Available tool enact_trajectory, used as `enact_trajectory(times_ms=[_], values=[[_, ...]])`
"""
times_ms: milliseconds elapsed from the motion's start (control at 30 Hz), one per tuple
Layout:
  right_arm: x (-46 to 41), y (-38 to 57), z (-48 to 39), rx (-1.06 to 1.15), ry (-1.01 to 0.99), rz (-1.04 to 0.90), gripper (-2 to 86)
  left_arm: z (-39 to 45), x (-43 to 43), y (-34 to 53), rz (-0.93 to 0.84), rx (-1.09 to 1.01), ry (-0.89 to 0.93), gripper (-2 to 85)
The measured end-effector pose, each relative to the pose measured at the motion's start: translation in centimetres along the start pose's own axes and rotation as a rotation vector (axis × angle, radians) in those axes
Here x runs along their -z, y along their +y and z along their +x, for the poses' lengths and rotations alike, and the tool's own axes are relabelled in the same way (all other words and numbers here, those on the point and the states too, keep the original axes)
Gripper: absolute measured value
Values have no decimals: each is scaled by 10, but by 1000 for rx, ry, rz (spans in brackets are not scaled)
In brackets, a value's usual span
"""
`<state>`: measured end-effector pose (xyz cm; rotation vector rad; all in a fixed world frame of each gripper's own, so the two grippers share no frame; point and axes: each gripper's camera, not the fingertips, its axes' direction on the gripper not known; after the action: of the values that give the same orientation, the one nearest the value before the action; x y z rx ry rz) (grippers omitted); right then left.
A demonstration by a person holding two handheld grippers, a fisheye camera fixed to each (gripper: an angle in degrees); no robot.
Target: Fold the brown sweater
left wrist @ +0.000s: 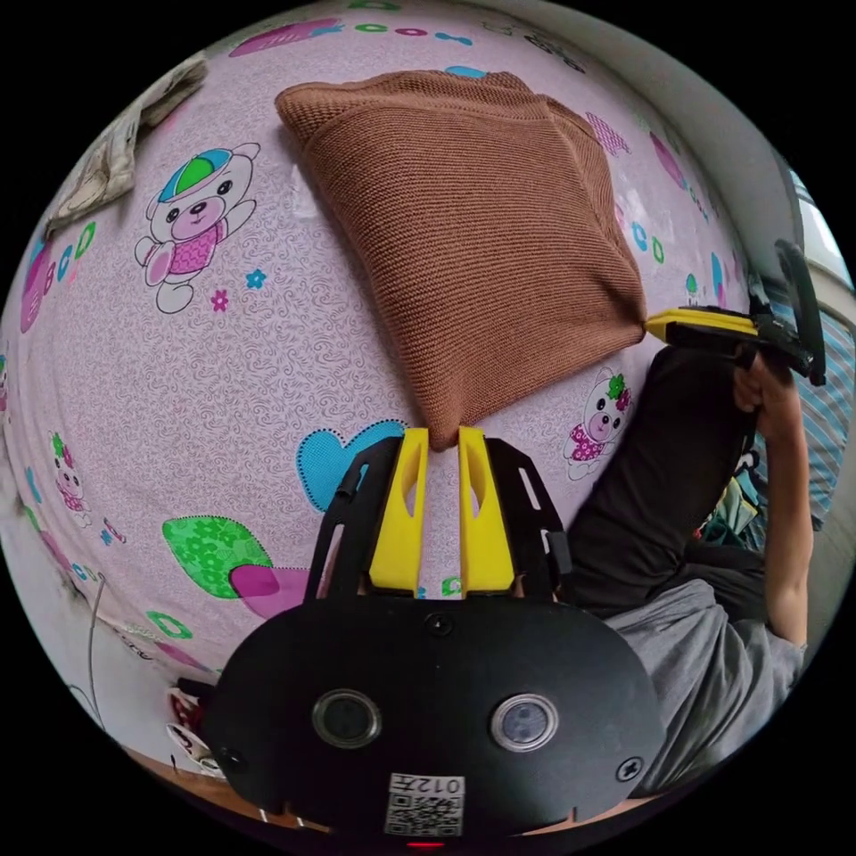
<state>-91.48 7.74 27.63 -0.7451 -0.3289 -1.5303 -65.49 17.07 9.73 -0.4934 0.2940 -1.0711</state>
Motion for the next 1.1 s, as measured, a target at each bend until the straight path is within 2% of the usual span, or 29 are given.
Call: enact_trajectory(times_ms=[133,267,367,467,633,833,900,933,1000,1100], values=[[28,5,5,2,-90,152,46,34,20,33,150,28,-115,37],[31,-13,3,24,-264,169,49,98,43,27,312,-98,-107,24],[18,-26,-5,27,-257,134,53,161,22,-6,308,-238,-77,16],[13,-30,-5,1,-267,146,56,221,-13,-33,263,-352,-152,9],[11,-25,1,-11,-352,154,49,261,-50,-50,226,-374,-154,4],[9,-3,-3,21,-281,155,4,276,-70,-51,202,-378,-154,0],[21,16,-10,61,-188,253,-4,281,-73,-50,190,-387,-163,0],[22,21,-13,84,-158,260,-5,284,-76,-49,184,-392,-173,-1],[18,40,-28,177,23,249,-8,291,-79,-48,177,-397,-194,-1],[14,65,-28,139,25,253,-7,302,-83,-44,161,-409,-246,-1]])
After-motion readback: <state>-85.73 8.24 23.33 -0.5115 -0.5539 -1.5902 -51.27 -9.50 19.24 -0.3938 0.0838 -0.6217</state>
